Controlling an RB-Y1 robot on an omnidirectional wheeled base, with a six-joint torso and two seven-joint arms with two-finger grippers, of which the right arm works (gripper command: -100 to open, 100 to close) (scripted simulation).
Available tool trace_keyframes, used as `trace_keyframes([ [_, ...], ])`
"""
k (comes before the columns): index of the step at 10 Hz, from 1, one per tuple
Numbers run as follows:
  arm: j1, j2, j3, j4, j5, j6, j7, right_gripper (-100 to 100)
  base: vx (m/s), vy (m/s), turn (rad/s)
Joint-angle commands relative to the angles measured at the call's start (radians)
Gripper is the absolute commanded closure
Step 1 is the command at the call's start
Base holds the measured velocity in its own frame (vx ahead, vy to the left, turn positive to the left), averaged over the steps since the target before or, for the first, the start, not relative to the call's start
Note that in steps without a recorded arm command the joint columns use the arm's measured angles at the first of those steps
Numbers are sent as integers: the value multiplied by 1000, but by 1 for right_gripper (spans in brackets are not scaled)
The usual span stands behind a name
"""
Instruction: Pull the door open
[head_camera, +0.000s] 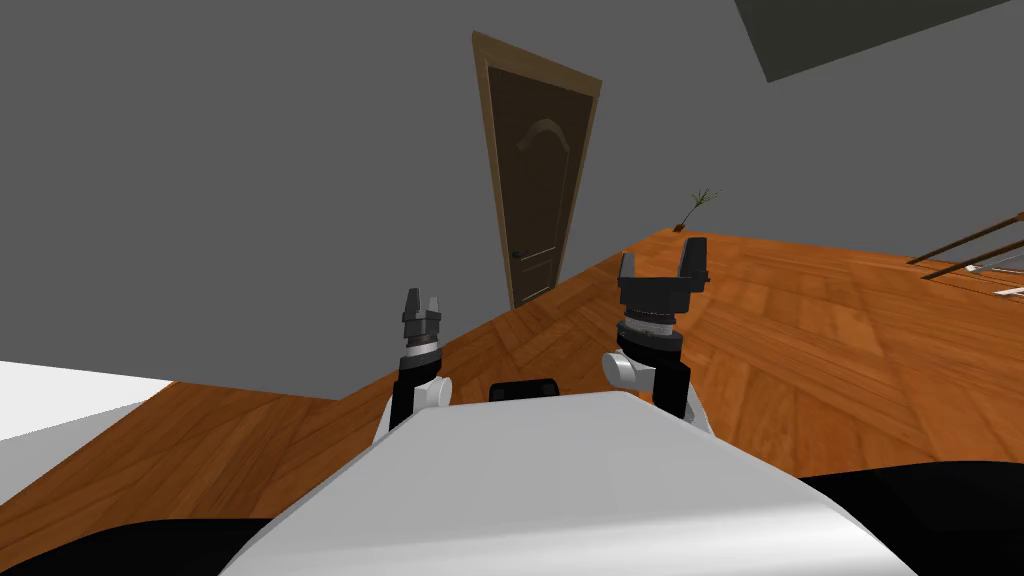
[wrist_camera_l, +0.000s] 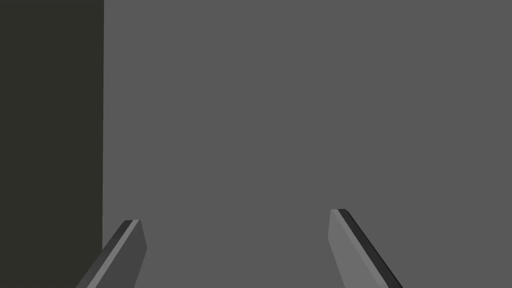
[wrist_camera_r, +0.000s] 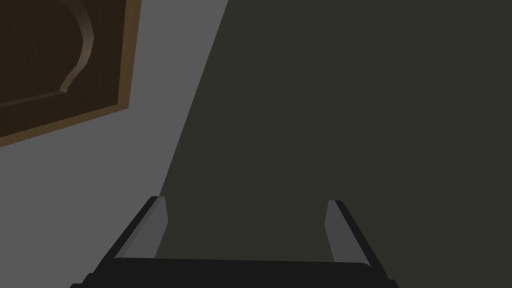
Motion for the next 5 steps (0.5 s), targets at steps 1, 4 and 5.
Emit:
trace_keyframes([
  [1, -14, -12, 4, 38, -2, -4, -1, -100, 55, -15, 53],
  [4, -37, -29, 9, 97, -5, -10, -4, -100, 99, -14, 69],
  [5, -45, -35, 11, 118, -6, -13, -4, -100, 96, -12, 47],
])
